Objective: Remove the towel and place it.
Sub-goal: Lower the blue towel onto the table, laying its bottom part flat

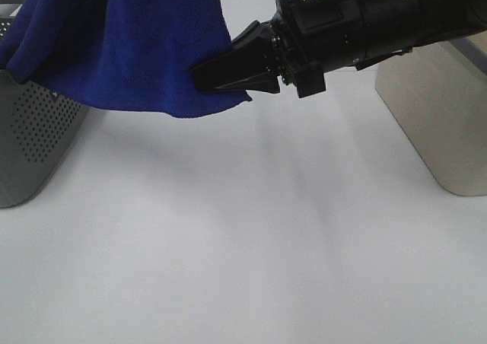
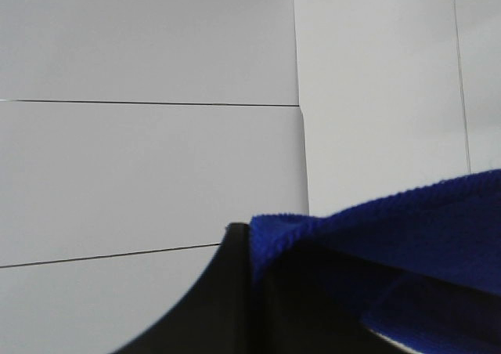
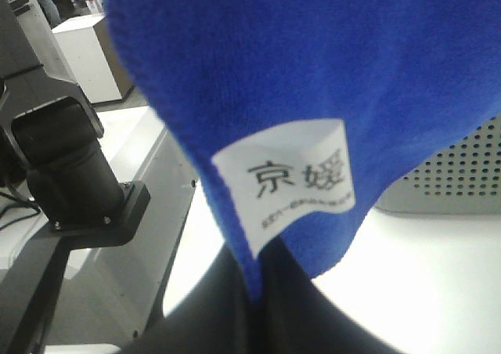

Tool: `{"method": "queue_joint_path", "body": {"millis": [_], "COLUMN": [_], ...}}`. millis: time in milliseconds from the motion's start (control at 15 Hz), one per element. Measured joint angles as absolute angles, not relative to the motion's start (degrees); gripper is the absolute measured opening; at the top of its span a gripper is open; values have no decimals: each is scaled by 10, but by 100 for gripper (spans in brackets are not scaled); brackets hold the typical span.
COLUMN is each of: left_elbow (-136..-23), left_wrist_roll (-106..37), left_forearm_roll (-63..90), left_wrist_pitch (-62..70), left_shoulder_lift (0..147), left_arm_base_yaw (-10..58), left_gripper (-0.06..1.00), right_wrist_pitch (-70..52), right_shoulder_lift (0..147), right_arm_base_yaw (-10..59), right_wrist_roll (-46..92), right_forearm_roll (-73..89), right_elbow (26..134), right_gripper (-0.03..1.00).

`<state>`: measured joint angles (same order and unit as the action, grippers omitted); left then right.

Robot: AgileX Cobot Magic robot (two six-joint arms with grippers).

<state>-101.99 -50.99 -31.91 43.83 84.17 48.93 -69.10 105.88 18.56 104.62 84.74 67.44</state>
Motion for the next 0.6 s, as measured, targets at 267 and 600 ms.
{"method": "queue_joint_path", "body": {"millis": [267,600], "left_elbow": [-1020,-1020], "left_wrist_roll": [-498,-349], "left_forearm_roll": [-312,-313], "left_wrist_pitch": [438,438], "left_shoulder_lift": [842,842], "left_arm_base_yaw": [489,489], "left_gripper": [0,0], "right_wrist_pitch": [-654,-628], "right_shoulder_lift": [1059,1011], "right_arm_base_yaw": [186,186], "right_wrist_roll": [896,670], "right_forearm_roll": [830,664], "right_elbow": [681,754], "right_gripper": [2,2]}}
